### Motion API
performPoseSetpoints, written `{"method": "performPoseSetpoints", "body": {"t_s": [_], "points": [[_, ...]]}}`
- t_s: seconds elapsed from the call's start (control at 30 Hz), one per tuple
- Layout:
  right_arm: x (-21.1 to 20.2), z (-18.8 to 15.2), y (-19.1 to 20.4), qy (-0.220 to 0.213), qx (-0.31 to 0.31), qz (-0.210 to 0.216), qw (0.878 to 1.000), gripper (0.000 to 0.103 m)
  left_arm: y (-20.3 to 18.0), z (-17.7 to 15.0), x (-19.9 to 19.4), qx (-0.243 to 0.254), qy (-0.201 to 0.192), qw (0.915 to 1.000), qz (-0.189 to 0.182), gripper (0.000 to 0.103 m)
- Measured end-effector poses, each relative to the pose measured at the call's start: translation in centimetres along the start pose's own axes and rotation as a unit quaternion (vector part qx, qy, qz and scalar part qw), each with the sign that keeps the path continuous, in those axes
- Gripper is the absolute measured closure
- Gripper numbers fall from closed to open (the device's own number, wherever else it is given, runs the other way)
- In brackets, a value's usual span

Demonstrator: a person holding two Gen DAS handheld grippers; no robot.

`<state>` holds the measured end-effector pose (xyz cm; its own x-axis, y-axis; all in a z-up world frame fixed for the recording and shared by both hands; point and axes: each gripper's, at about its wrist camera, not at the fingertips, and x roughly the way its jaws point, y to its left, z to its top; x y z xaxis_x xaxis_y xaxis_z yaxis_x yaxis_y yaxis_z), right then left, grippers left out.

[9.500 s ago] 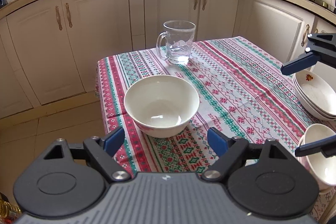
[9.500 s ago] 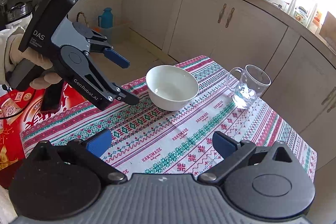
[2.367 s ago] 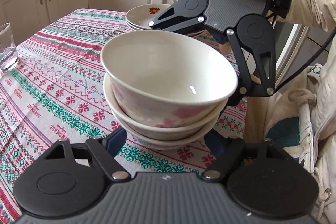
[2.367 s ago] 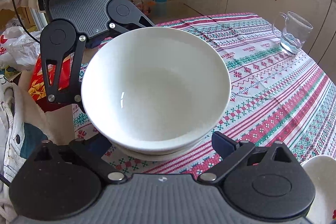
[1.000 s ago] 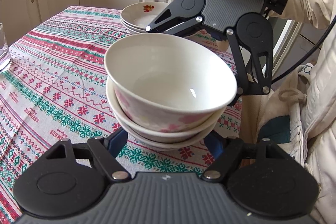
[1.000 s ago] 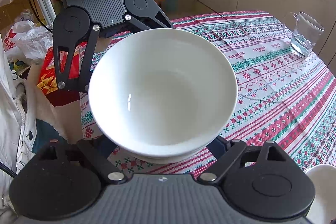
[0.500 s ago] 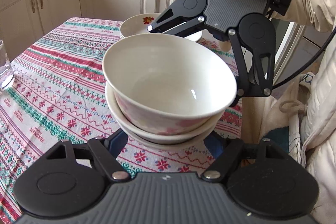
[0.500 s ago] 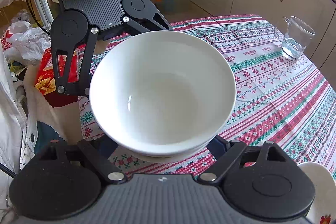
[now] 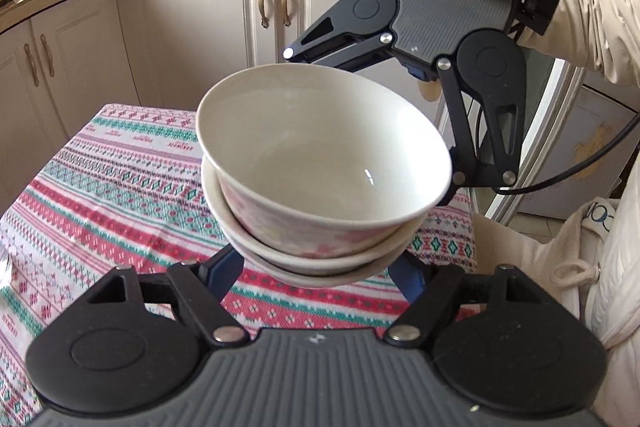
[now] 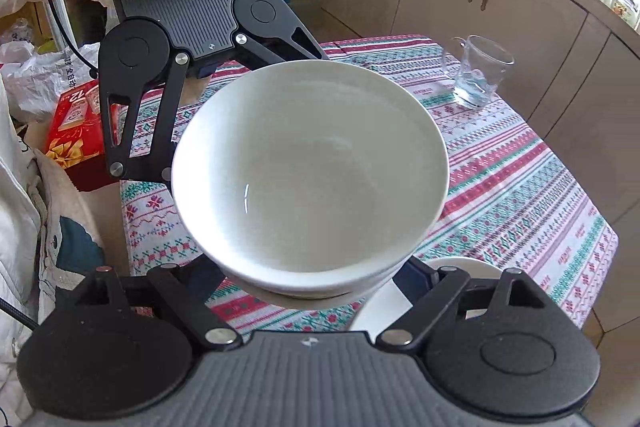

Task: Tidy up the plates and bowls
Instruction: 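Lift the bowl stack with both grippers and lower it onto the plate stack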

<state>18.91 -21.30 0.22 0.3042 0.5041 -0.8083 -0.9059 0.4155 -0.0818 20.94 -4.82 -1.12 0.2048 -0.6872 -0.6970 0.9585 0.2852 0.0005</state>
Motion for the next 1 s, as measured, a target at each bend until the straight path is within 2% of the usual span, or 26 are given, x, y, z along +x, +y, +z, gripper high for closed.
{"method": "performPoseSetpoints", "body": {"t_s": [0.2, 0.4, 0.63, 1.0], "points": [[-2.1, -2.6, -2.8, 0.006, 0.016, -0.025, 1.000, 0.011, 0.5, 3.1, 3.2, 0.024, -0.007, 0.9996, -0.013, 0.025], [-3.1, -5.0, -5.0, 0.015, 0.040, -0.043, 0.998, 0.011, 1.3, 4.9, 6.5, 0.035, -0.005, 0.9990, -0.029, 0.025], [-2.5, -7.3, -6.8, 0.022, 0.065, -0.040, 0.997, 0.011, 2.0, 5.1, 8.9, 0.030, 0.005, 0.9988, -0.039, 0.025], [-1.2, -8.1, -8.1, 0.027, 0.082, -0.028, 0.996, 0.011, 2.7, 5.1, 10.3, 0.017, 0.012, 0.9988, -0.044, 0.025]]}}
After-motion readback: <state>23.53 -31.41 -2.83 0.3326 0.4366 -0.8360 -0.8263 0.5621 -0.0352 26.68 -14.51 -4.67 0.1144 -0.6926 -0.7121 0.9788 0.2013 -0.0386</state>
